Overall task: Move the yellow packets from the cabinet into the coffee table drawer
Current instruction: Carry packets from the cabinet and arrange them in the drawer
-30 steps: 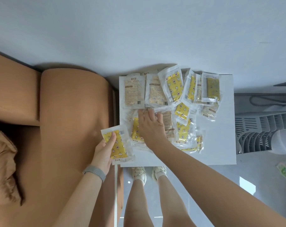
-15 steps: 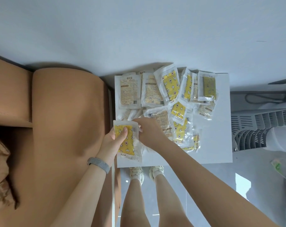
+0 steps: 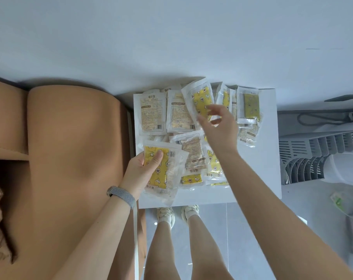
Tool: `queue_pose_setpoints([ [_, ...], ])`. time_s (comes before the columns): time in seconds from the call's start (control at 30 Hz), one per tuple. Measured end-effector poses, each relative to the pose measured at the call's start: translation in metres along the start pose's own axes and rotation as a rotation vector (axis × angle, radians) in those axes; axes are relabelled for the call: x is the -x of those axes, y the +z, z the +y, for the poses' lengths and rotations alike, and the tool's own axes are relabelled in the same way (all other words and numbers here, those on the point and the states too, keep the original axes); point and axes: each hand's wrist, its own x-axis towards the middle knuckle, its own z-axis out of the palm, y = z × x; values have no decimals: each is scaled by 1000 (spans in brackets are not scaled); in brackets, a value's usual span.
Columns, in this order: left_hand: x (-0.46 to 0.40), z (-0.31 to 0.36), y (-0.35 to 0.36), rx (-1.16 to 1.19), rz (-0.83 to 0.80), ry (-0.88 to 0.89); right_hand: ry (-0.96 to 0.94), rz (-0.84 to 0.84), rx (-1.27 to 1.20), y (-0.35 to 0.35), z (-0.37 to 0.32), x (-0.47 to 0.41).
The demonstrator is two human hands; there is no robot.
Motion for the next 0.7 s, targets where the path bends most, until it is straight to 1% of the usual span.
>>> queue_pose_setpoints([
  [0.03, 0, 0, 0, -3, 4, -13, -3, 23, 76, -3, 2, -11],
  [0.07, -1, 0, 1, -4, 5, -22, 6, -4, 157, -5, 4, -22],
  [0.17, -2, -1, 3, 4, 11, -44, 8, -183, 397, -5, 5, -47],
  [0.27, -3, -2, 3, 15, 14, -58, -35, -226, 564, -3, 4, -59],
  [0.4, -3, -5, 2, 17, 21, -78, 0, -184, 598, -2, 1, -59],
  [0.53, -2, -6, 2, 12, 30, -73, -25, -157, 590, -3, -3, -52],
  [0.7, -2, -6, 1, 27, 43, -78, -108, -238, 434, -1, -10, -38],
])
